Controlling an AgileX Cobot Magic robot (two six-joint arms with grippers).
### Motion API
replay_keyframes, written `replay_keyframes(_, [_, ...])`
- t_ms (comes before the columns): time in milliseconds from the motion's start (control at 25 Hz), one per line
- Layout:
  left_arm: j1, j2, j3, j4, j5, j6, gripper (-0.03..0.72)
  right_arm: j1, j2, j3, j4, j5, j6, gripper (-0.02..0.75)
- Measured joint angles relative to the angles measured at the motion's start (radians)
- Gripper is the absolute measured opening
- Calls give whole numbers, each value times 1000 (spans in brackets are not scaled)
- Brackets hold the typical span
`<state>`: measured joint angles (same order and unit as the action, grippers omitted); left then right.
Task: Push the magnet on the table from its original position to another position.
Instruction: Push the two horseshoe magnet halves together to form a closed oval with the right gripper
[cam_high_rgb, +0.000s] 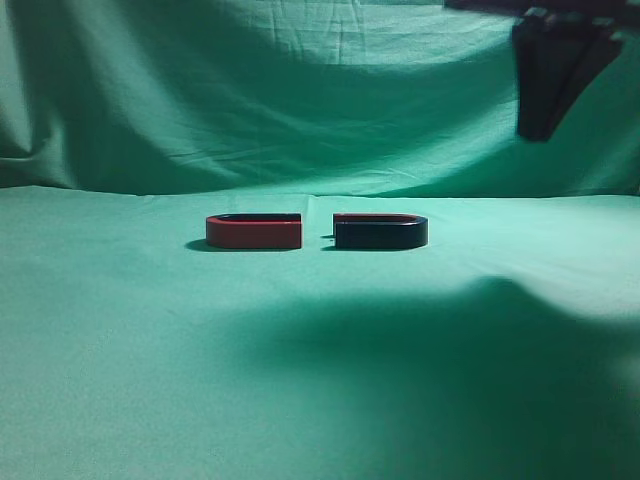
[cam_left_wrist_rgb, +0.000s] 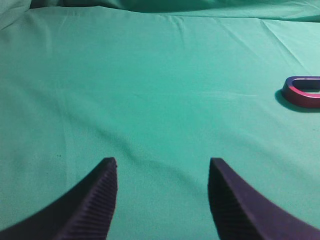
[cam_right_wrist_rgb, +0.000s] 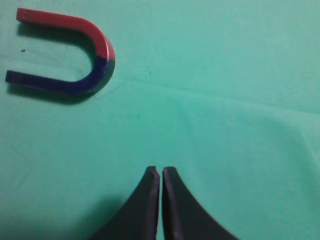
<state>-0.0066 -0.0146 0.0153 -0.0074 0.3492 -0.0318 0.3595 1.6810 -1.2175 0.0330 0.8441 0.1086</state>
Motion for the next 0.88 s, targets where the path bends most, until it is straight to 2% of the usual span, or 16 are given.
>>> replay_keyframes(400, [0,0,0,0,0,0,372,33,318,-267,-9,40,29,0])
replay_keyframes(880, [0,0,0,0,0,0,372,41,428,-335,-4,23,43,0])
